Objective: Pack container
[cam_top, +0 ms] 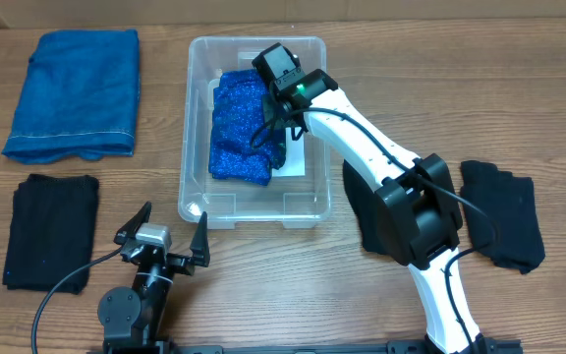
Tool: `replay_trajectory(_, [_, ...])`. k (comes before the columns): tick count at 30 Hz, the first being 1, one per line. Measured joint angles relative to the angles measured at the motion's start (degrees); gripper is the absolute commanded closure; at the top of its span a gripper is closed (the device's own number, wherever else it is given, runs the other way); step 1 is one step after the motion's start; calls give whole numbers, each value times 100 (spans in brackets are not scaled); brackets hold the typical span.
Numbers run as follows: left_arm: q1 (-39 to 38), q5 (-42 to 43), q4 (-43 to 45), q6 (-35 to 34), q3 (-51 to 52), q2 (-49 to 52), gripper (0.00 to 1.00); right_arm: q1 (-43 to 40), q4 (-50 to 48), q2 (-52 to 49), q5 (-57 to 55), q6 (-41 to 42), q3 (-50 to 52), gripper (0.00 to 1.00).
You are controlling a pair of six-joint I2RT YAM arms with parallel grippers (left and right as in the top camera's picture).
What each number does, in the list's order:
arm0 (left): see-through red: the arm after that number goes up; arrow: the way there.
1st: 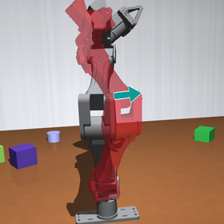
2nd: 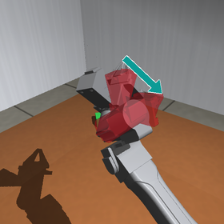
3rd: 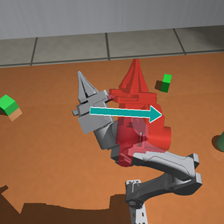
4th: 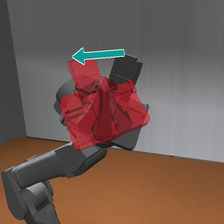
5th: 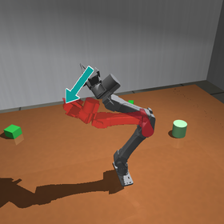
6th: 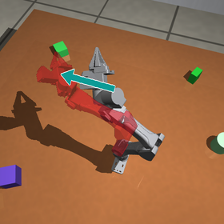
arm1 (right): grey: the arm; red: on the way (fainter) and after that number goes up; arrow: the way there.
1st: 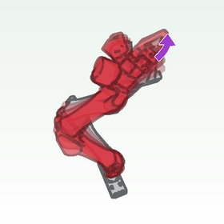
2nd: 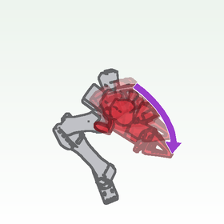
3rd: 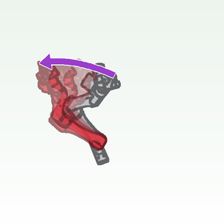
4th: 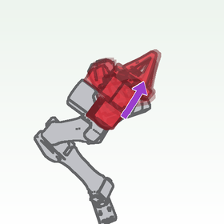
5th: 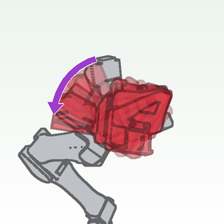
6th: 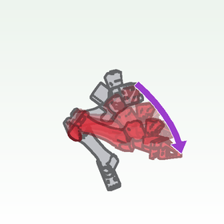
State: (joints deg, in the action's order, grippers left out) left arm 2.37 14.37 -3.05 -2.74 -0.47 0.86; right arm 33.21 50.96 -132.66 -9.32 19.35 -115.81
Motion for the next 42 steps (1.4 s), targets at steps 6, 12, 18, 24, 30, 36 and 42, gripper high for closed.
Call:
replay_trajectory(6, [0,0,0,0,0,0,0,59,-90,0,251,11,2,92])
replay_trajectory(12, [0,0,0,0,0,0,0,63,-212,0,800,11,2,92])
replay_trajectory(18, [0,0,0,0,0,0,0,63,-262,0,1176,11,2,92])
replay_trajectory(24, [0,0,0,0,0,0,0,63,-374,0,1421,11,2,92])
replay_trajectory(30, [0,0,0,0,0,0,0,66,-407,0,1386,7,2,94])
replay_trajectory(36, [-2,2,0,0,0,0,0,63,-122,-2,442,2,-26,94])
replay_trajectory(42, [0,0,0,0,0,0,0,63,-81,-2,-116,-118,-66,94])
